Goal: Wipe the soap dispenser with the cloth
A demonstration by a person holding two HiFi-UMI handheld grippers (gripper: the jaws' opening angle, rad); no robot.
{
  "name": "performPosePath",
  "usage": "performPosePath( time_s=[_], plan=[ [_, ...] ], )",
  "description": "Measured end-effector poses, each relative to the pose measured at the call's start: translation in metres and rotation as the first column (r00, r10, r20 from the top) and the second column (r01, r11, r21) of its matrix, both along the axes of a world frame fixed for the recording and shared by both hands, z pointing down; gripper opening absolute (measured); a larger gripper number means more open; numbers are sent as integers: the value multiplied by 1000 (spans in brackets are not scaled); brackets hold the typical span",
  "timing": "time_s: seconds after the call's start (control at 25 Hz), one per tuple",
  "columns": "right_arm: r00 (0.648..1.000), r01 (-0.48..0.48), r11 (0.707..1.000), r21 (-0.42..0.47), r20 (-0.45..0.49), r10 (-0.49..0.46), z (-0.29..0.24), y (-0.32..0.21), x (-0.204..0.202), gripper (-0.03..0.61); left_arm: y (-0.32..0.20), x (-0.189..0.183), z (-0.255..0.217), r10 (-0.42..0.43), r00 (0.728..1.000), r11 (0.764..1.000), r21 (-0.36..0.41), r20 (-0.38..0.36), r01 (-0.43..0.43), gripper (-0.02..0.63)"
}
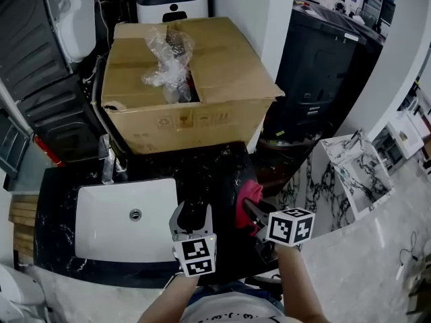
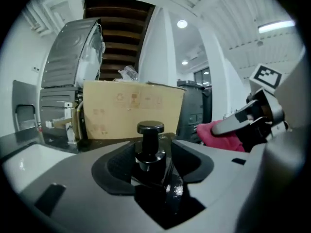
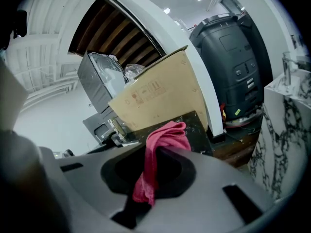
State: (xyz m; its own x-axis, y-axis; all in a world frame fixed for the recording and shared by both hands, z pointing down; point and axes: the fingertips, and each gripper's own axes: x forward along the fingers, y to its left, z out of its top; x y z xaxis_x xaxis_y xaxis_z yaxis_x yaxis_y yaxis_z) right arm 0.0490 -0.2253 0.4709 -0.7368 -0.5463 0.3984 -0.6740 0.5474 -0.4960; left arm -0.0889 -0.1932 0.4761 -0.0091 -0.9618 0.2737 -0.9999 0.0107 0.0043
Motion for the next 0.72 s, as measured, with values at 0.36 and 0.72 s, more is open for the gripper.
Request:
performPosePath(
  time_s=[0.36, 0.72],
  plan=[
    [1000, -7, 1000, -8, -23, 6, 4, 5, 5, 52, -13, -5, 16, -81, 996, 996, -43, 32, 82, 219],
    [997, 77, 997, -6, -19, -77, 5, 20, -23, 52, 16, -8, 8, 582, 807, 808, 179, -99, -561, 218]
  ],
)
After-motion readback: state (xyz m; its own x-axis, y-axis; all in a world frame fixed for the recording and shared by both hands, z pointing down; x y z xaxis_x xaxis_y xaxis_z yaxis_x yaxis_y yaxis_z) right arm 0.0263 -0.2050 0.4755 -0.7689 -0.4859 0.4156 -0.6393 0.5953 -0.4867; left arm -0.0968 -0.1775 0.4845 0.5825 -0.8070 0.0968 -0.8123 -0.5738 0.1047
